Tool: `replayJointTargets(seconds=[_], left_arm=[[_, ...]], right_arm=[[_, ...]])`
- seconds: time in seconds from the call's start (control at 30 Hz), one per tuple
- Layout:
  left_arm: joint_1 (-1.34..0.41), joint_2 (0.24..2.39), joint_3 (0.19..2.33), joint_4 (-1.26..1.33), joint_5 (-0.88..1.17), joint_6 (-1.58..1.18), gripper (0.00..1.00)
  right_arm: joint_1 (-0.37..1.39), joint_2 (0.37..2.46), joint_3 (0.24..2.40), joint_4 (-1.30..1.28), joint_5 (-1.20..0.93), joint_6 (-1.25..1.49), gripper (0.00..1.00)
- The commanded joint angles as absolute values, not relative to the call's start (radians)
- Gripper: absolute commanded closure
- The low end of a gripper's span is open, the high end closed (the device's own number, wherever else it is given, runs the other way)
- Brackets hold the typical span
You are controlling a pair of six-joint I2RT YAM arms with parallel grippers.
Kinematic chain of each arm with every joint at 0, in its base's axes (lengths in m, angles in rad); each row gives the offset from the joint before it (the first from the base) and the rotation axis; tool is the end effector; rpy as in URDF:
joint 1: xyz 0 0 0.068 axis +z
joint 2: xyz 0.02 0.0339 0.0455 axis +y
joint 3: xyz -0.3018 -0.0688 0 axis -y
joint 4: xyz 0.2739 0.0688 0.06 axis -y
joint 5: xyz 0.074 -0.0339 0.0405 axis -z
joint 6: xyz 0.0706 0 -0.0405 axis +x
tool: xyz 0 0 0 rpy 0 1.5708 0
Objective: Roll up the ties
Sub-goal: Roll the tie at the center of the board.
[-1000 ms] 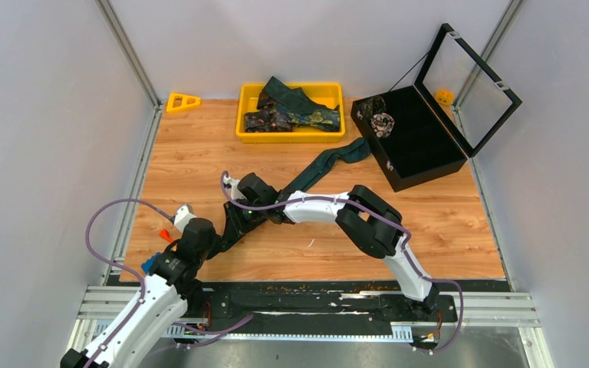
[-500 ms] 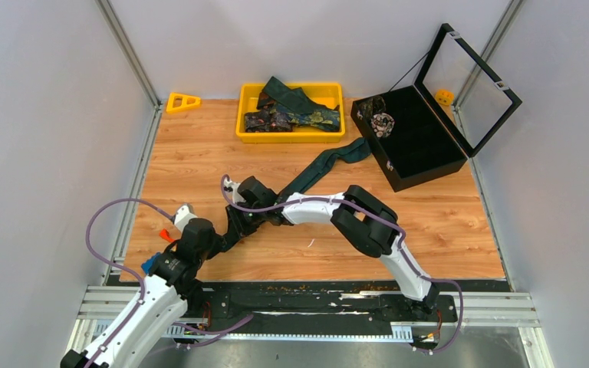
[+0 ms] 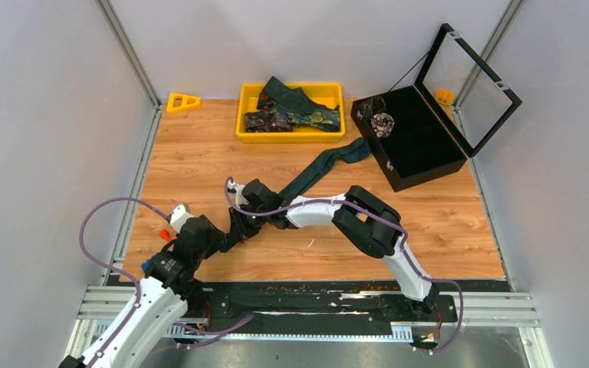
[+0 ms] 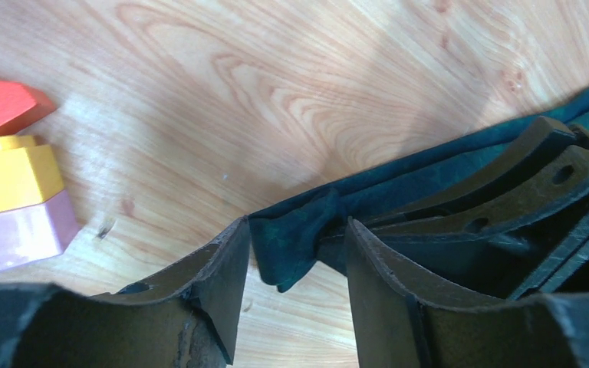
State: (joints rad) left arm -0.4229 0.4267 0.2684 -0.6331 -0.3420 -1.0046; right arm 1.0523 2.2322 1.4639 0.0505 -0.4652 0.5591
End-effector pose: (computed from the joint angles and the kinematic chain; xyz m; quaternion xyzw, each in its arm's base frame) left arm 0.1227 -0.0293 0.1545 -0.3233 0.8547 -0.1261 0.3860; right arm 0.2437 0.4911 0.1143 -0.3087 0.8358 0.4357 0.1274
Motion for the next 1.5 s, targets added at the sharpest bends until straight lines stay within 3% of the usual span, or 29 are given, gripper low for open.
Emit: replayJointTargets(seconds=[0.0,0.37,0.9,1.47], left_arm=[[-0.417,0.404,0.306,-0.731,-0.404,-1.045,0.45],[-0.417,0.318,0.227,-0.710,-0.375,-1.092,0.59],[-0.417,0.364,0.163,-0.621,-0.343,-1.088,0.63],[-0.417,0.396,0.131,-0.583,-0.354,-1.074,0.81]], right_arm=[[1.057,2.243,1.410,-0.009,-0.413,0.548,0.87],[1.057,2.248,1.394,-0.009,-0.418,0.554,0.88],[1.055,2.240,1.425,-0.030,-0.419,0.543,0.89],[1.050,2.139,1.457,-0.079,-0.448,0.520,0.88]])
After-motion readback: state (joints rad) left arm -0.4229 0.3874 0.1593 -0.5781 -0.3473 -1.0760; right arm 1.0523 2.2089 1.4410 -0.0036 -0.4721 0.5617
